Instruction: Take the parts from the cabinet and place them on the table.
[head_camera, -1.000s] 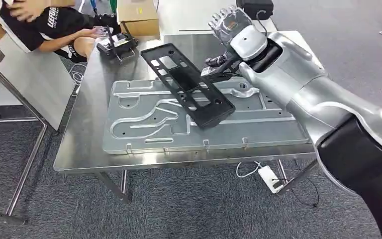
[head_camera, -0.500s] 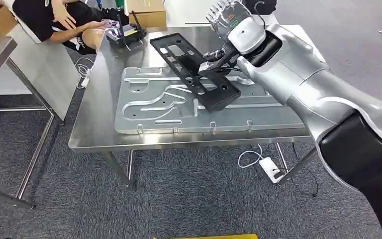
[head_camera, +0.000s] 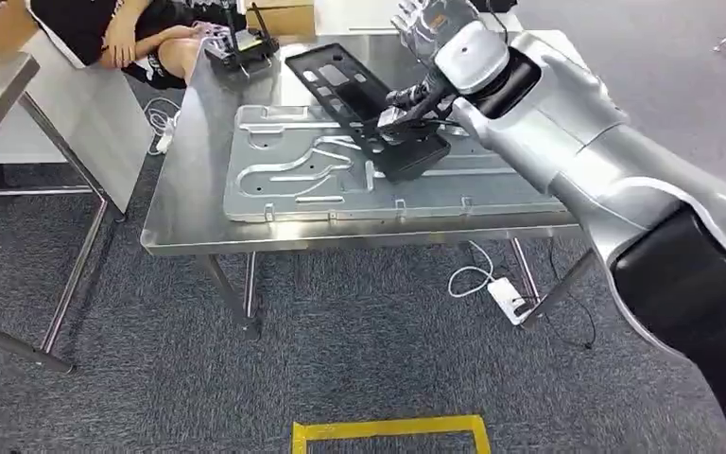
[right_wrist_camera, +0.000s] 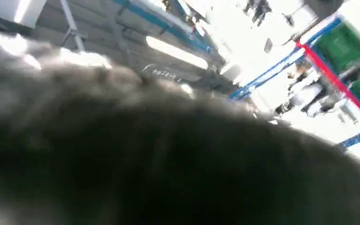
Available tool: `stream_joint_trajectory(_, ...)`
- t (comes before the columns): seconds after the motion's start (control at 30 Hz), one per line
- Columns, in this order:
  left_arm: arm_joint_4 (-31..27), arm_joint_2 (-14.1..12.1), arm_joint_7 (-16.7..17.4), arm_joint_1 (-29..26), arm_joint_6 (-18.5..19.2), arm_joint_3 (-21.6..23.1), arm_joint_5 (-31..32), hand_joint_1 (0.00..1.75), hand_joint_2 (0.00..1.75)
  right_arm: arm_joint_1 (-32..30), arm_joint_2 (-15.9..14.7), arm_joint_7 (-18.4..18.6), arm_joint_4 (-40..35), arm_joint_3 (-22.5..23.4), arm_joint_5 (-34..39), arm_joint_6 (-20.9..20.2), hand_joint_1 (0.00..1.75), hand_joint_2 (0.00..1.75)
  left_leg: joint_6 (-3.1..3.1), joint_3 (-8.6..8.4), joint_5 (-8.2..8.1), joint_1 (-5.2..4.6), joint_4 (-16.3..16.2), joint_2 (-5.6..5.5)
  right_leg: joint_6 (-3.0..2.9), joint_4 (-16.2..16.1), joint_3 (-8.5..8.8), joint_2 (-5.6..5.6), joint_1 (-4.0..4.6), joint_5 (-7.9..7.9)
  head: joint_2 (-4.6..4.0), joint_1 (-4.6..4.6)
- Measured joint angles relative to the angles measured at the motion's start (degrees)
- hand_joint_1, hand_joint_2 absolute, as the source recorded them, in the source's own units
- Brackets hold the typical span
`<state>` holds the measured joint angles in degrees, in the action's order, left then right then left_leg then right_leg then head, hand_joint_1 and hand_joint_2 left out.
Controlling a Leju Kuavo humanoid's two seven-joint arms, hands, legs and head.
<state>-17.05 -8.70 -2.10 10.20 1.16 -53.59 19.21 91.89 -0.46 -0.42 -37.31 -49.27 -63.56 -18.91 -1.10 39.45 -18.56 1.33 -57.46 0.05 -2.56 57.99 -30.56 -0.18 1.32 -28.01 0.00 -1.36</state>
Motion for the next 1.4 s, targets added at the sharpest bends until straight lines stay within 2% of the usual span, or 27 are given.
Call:
stream_joint_trajectory(0.07, 0.0, -0.07, 0.02, 0.07, 0.0, 0.0, 0.0, 0.0, 0.0, 0.05, 0.11, 0.0, 0.0, -0.04, 0.0, -0.02, 0.0, 0.0, -0.11, 1.18, -4.44, 0.2, -2.09, 0.02, -0.5, -1.69, -0.59, -0.5, -0.75, 2.26, 0.0, 0.04)
stream_joint_trajectory(0.13, 0.0, -0.2, -0.02, 0.06, 0.0, 0.0, 0.0, 0.0, 0.0, 0.06, 0.31, 0.0, 0.04, -0.04, 0.0, -0.04, 0.0, 0.0, -0.59, 2.87, -11.73, 0.26, -10.13, -0.07, -0.66, -1.59, -2.44, -0.57, -0.78, 3.78, 0.0, 0.04)
stream_joint_trajectory(0.17, 0.0, -0.22, -0.02, -0.02, -0.02, 0.0, 0.0, 0.0, 0.0, 0.02, 0.31, 0.0, 0.11, -0.09, 0.0, -0.07, 0.0, 0.0, -0.92, 3.64, -13.56, 0.35, -14.29, -0.06, -0.62, -1.47, -3.46, -0.55, -0.83, 4.46, 0.0, 0.02)
stream_joint_trajectory(0.23, 0.0, -0.17, 0.0, -0.04, -0.02, 0.0, 0.0, 0.0, 0.0, -0.07, 0.31, 0.0, 0.11, -0.11, 0.0, -0.07, 0.0, 0.0, -1.51, 3.33, -11.76, 0.59, -18.45, -0.05, -0.24, -0.81, -5.74, -0.49, -1.08, 5.71, 0.0, 0.04)
stream_joint_trajectory(0.3, 0.0, -0.24, -0.02, 0.07, 0.0, 0.0, -0.02, 0.0, 0.0, -0.09, 0.28, -0.07, 0.11, -0.11, 0.0, -0.07, 0.0, 0.0, -2.09, -1.2, -7.33, 0.92, -13.86, 0.0, 0.49, 0.41, -8.03, -0.5, -1.58, 6.59, 0.0, 0.04)
stream_joint_trajectory(0.33, 0.0, -0.26, -0.02, 0.06, 0.0, 0.0, -0.02, 0.0, 0.0, -0.01, 0.28, -0.09, 0.09, -0.11, -0.02, -0.02, 0.0, 0.0, -2.46, -4.86, -7.25, 1.23, -9.25, 0.07, 0.85, 1.36, -9.03, -0.5, -1.7, 6.83, 0.0, 0.06)
stream_joint_trajectory(0.37, 0.0, -0.2, -0.02, 0.21, 0.09, 0.0, -0.04, 0.0, 0.0, 0.13, 0.33, -0.09, 0.02, -0.11, -0.02, 0.02, 0.0, 0.0, -2.96, -7.95, -10.39, 1.15, -4.77, 0.0, 1.14, 2.24, -10.06, -0.51, -1.47, 6.96, 0.0, 0.15)
stream_joint_trajectory(0.4, -0.07, -0.53, -0.07, 0.15, 0.15, 0.0, -0.04, 0.0, 0.0, 0.16, 0.11, -0.09, -0.04, -0.11, -0.04, 0.04, 0.0, 0.0, -1.59, -8.87, -11.45, 0.61, -2.36, -0.48, 1.46, 2.95, -10.55, -0.6, -1.46, 7.19, 0.0, -0.02)
stream_joint_trajectory(0.5, -0.02, -0.39, -0.11, 0.03, 0.15, 0.0, -0.04, 0.0, 0.0, 0.05, -0.09, -0.11, -0.02, -0.11, -0.07, 0.0, 0.0, 0.0, -0.12, -7.74, -10.43, 0.36, -2.97, -0.28, 2.38, 2.38, -10.87, -0.52, -1.26, 8.94, 0.0, 0.02)
stream_joint_trajectory(0.53, -0.02, -0.37, -0.13, 0.11, 0.15, 0.0, -0.04, 0.0, 0.0, -0.02, -0.13, -0.11, 0.04, -0.11, -0.07, -0.02, 0.0, 0.0, 0.65, -7.23, -9.59, 0.86, -2.68, -0.01, 2.7, 2.75, -11.21, -0.41, -1.52, 8.26, 0.0, 0.02)
stream_joint_trajectory(0.6, -0.02, -0.42, -0.13, 0.28, 0.15, 0.0, -0.04, 0.0, 0.0, 0.18, -0.48, -0.13, 0.02, -0.11, -0.07, -0.04, 0.0, 0.0, 1.76, -5.54, -8.11, 0.8, -2.64, 0.2, 3.32, 7.6, -12.82, -0.08, -1.69, 1.39, 0.0, 0.02)
stream_joint_trajectory(0.67, -0.02, -0.39, -0.11, 0.18, 0.15, 0.02, -0.04, 0.0, 0.0, 0.14, -0.63, -0.13, 0.04, -0.11, -0.07, -0.13, 0.0, 0.0, 1.99, -3.79, -6.73, 0.69, -2.66, 0.2, 3.69, 16.32, -14.66, -0.04, -1.69, -4.27, 0.0, 0.02)
stream_joint_trajectory(0.7, -0.02, -0.39, -0.11, 0.15, 0.15, 0.0, -0.04, 0.0, 0.0, 0.04, -0.85, -0.22, 0.04, -0.11, -0.07, -0.2, 0.0, 0.0, 1.96, -2.78, -5.98, 0.61, -2.73, 0.2, 3.69, 19.77, -14.94, -0.05, -1.7, -4.91, 0.0, 0.02)
stream_joint_trajectory(0.77, -0.02, -0.39, -0.13, 0.11, 0.15, 0.02, -0.04, 0.0, 0.0, -0.02, -0.94, -0.31, 0.04, -0.11, -0.07, -0.2, 0.0, 0.0, 1.87, -1.03, -4.63, 0.37, -2.74, 0.27, 3.3, 19.44, -12.36, -0.02, -1.64, -1.81, 0.0, 0.02)
stream_joint_trajectory(0.83, -0.02, -0.39, -0.11, 0.12, 0.15, 0.02, -0.07, 0.0, 0.0, 0.09, -0.94, -0.44, 0.0, -0.11, -0.07, -0.17, 0.0, 0.0, 1.79, 0.31, -3.41, 0.13, -2.73, 0.29, 2.22, 12.07, -5.98, 0.12, -1.27, 0.7, 0.0, 0.02)
stream_joint_trajectory(0.9, -0.04, -0.24, -0.13, 0.19, 0.18, 0.07, -0.07, 0.0, 0.0, 0.39, -0.94, -0.61, -0.48, -0.11, -0.07, -0.13, 0.0, 0.0, 1.34, 0.81, -2.41, -0.11, -2.71, 0.2, 0.87, 1.89, 1.11, 0.11, -0.6, -2.87, 0.0, 0.0)
stream_joint_trajectory(0.93, -0.02, -0.22, -0.13, 0.09, 0.15, 0.07, -0.11, 0.0, 0.0, 0.41, -0.94, -0.66, -0.61, -0.11, -0.05, -0.13, 0.0, 0.0, 0.91, 0.67, -1.6, 0.23, -1.99, 0.27, 1.35, 2.05, 0.85, 0.14, -0.49, -2.43, 0.0, 0.18)
stream_joint_trajectory(1.0, -0.02, -0.13, -0.09, 0.14, 0.15, 0.07, -0.2, 0.0, 0.0, 0.58, -0.96, -0.66, -0.59, -0.11, -0.04, -0.31, 0.0, 0.0, 0.26, 0.54, -0.03, 0.54, -1.01, 0.26, 0.59, 1.27, 0.39, 0.16, -0.05, -1.19, 0.0, 0.07)
stream_joint_trajectory(1.03, -0.02, -0.13, -0.04, 0.08, 0.18, 0.09, -0.22, 0.0, 0.0, 0.42, -0.98, -0.66, -0.55, -0.11, -0.04, -0.35, 0.0, 0.0, -0.1, 0.92, 0.21, 0.14, -0.65, 0.11, 0.18, -0.41, -0.01, -0.15, -0.78, 0.24, 0.0, 0.04)
stream_joint_trajectory(1.07, -0.02, -0.09, -0.04, -0.06, 0.18, 0.09, -0.22, 0.0, 0.0, 0.41, -0.94, -0.66, -0.55, -0.15, -0.04, -0.37, 0.0, 0.0, -0.16, 1.66, -1.69, 0.24, -1.47, 0.08, 0.11, -0.89, -0.05, -0.49, -0.76, 1.42, 0.0, 0.11)
stream_joint_trajectory(1.1, -0.02, -0.18, -0.02, -0.04, 0.15, 0.09, -0.22, 0.0, 0.0, 0.54, -0.87, -0.68, -0.55, -0.22, -0.04, -0.39, 0.0, 0.0, -0.08, 2.48, -5.32, 0.31, -3.88, 0.05, -0.85, -1.17, -0.98, -0.46, -0.8, 2.36, 0.0, 0.15)
stream_joint_trajectory(1.17, -0.04, -0.31, -0.02, -0.01, 0.15, 0.09, -0.22, 0.0, 0.0, 0.5, -0.9, -0.7, -0.52, -0.24, -0.02, -0.35, 0.0, 0.0, -0.35, 4.2, -11.89, 0.23, -12.18, -0.07, -0.71, -1.05, -3.01, -0.51, -0.75, 3.89, 0.0, 0.11)
stream_joint_trajectory(1.2, -0.04, -0.31, -0.02, -0.11, 0.15, 0.09, -0.22, 0.0, 0.0, 0.48, -0.98, -0.7, -0.41, -0.26, -0.04, -0.35, 0.0, 0.0, -0.62, 4.8, -13.06, 0.29, -16.17, -0.06, -0.67, -0.87, -4.17, -0.51, -0.76, 4.64, 0.0, 0.13)
stream_joint_trajectory(1.23, -0.04, -0.31, -0.02, -0.17, 0.15, 0.09, -0.22, 0.0, 0.0, 0.42, -0.98, -0.7, -0.44, -0.28, -0.02, -0.35, 0.0, 0.0, -0.87, 4.6, -11.9, 0.4, -18.63, -0.06, -0.54, -0.58, -5.43, -0.48, -0.81, 5.43, 0.0, 0.11)
stream_joint_trajectory(1.3, -0.04, -0.31, -0.02, -0.07, 0.15, 0.09, -0.22, 0.0, 0.0, 0.32, -0.98, -0.72, -0.44, -0.31, -0.02, -0.33, 0.0, 0.0, -1.23, 1.49, -7.4, 0.63, -16.84, -0.04, -0.08, 0.26, -7.72, -0.47, -1.08, 6.56, 0.0, 0.13)
stream_joint_trajectory(1.33, -0.04, -0.33, -0.02, 0.05, 0.15, 0.09, -0.22, 0.0, 0.0, 0.33, -1.01, -0.72, -0.44, -0.31, -0.02, -0.29, 0.0, 0.0, -1.43, -1.71, -6.26, 0.72, -13.08, -0.03, 0.31, 0.97, -8.86, -0.47, -1.26, 6.97, 0.0, 0.13)
stream_joint_trajectory(1.4, -0.04, -0.39, -0.07, 0.22, 0.15, 0.13, -0.22, 0.0, 0.0, 0.46, -1.05, -0.7, -0.68, -0.31, -0.02, -0.15, 0.0, 0.0, -1.56, -8.92, -10.94, 0.29, -3.1, -0.13, 0.96, 2.65, -10.61, -0.42, -1.03, 7.44, 0.0, 0.17)
